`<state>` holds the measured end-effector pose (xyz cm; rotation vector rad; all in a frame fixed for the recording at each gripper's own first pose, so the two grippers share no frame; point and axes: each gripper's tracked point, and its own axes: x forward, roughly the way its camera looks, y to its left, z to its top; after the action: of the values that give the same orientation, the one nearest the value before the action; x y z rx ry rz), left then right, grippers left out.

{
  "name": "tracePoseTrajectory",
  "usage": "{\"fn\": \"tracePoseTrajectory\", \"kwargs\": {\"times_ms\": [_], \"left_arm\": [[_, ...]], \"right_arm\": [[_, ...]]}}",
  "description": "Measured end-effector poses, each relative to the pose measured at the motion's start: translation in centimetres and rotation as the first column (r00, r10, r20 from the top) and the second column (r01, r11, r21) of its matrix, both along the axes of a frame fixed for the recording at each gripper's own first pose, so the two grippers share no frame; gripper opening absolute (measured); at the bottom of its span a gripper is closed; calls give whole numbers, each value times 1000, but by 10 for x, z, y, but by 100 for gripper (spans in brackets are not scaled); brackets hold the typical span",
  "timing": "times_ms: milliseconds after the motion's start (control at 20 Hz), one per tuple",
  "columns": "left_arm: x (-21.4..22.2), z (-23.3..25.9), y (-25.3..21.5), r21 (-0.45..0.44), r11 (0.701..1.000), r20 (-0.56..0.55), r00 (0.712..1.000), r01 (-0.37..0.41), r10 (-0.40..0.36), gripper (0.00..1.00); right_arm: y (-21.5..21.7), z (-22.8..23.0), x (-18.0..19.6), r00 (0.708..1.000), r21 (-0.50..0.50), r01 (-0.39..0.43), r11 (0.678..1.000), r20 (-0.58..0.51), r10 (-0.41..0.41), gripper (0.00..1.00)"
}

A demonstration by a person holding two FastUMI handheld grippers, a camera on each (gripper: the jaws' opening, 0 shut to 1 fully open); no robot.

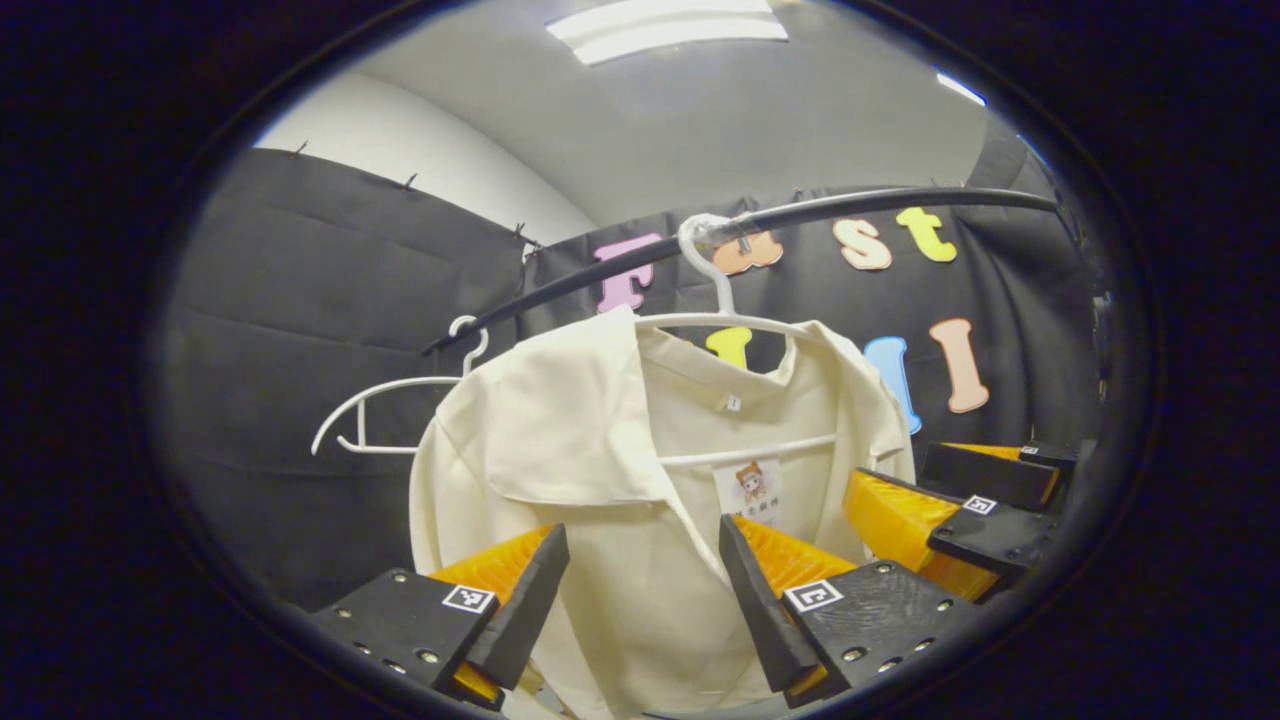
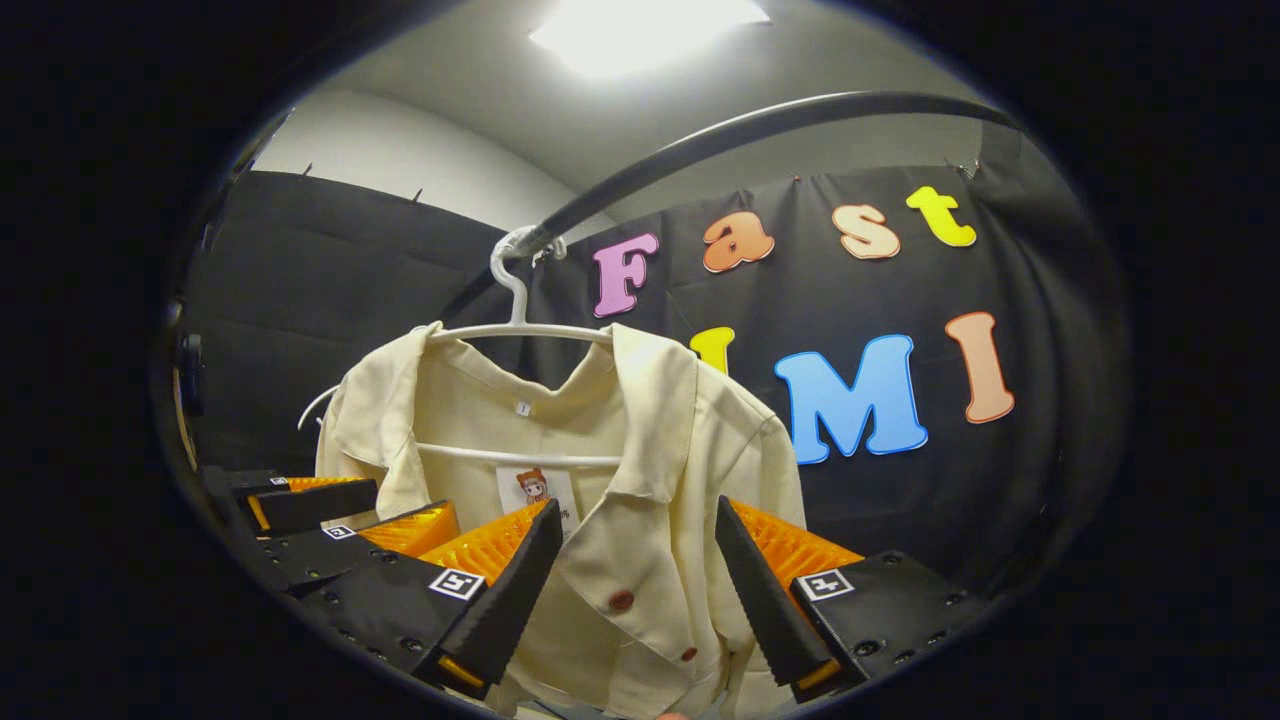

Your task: Grasp the clothes on the hanger with both hands and then place them into the laundry hamper below.

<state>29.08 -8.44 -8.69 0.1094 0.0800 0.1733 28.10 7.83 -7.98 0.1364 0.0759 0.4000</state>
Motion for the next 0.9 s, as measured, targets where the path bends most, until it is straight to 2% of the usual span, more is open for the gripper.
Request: {"fn": "tracePoseTrajectory", "kwargs": {"times_ms": [200, 550, 650, 700, 750, 800, 900], "left_arm": [[11, -15, 15, -4, 997, -13, 997, -78, 78, 89], [27, -26, 25, 7, 987, -9, 987, -162, 162, 89], [33, -30, 27, 19, 983, -27, 982, -185, 185, 89], [34, -34, 27, 22, 982, -41, 981, -186, 187, 89], [31, -38, 28, 22, 981, -51, 980, -194, 194, 89], [31, -41, 30, 17, 980, -60, 979, -196, 197, 83], [32, -47, 31, 5, 979, -89, 976, -201, 201, 82]], "right_arm": [[5, -22, 19, 999, -14, 29, 999, -36, -30, 97], [8, -70, 39, 986, -10, 80, 997, -147, -81, 98], [10, -76, 44, 980, 10, 90, 996, -177, -87, 95], [12, -77, 47, 979, 18, 92, 996, -186, -87, 80], [13, -79, 52, 978, 21, 96, 995, -191, -90, 75], [14, -78, 54, 977, 20, 96, 995, -194, -90, 60], [13, -77, 60, 977, -6, 112, 994, -181, -112, 49]]}}
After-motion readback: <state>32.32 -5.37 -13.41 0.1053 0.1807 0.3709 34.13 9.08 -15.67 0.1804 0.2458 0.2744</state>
